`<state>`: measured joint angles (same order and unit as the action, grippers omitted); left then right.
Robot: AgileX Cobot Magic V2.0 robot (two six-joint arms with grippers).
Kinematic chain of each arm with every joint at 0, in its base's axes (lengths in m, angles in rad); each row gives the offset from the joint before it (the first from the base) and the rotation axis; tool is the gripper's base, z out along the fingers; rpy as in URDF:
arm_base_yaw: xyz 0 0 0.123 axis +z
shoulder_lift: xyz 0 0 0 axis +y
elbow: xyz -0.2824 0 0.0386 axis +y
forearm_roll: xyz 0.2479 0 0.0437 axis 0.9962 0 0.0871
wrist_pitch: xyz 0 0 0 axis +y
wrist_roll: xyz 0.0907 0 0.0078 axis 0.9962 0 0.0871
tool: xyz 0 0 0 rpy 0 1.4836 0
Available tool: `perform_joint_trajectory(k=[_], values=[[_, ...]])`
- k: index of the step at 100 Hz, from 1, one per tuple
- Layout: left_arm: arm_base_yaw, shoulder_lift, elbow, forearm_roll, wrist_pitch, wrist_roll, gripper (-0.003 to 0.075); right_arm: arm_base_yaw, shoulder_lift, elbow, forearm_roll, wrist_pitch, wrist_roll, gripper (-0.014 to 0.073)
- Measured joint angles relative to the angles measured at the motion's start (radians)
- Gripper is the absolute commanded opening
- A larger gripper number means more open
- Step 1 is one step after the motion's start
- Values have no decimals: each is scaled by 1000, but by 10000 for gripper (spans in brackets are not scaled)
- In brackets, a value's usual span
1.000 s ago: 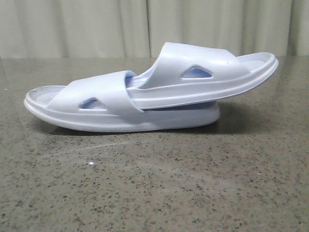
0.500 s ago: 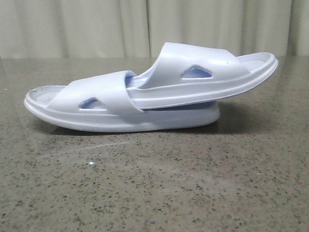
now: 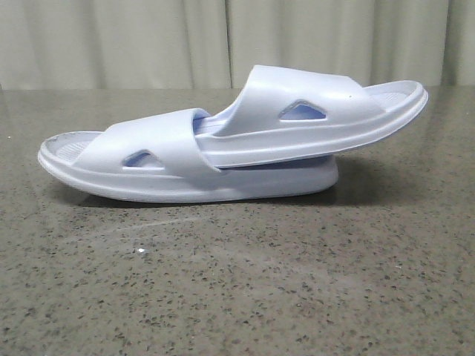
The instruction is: Insert blue slippers together front up
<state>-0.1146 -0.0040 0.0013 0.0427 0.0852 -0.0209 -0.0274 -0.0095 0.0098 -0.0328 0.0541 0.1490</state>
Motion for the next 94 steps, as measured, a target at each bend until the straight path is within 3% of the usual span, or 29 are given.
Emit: perform_joint_trajectory(k=[94], values=[[0,0,0,0,-1,0,16,0,0,0,-5,4,11,-107]])
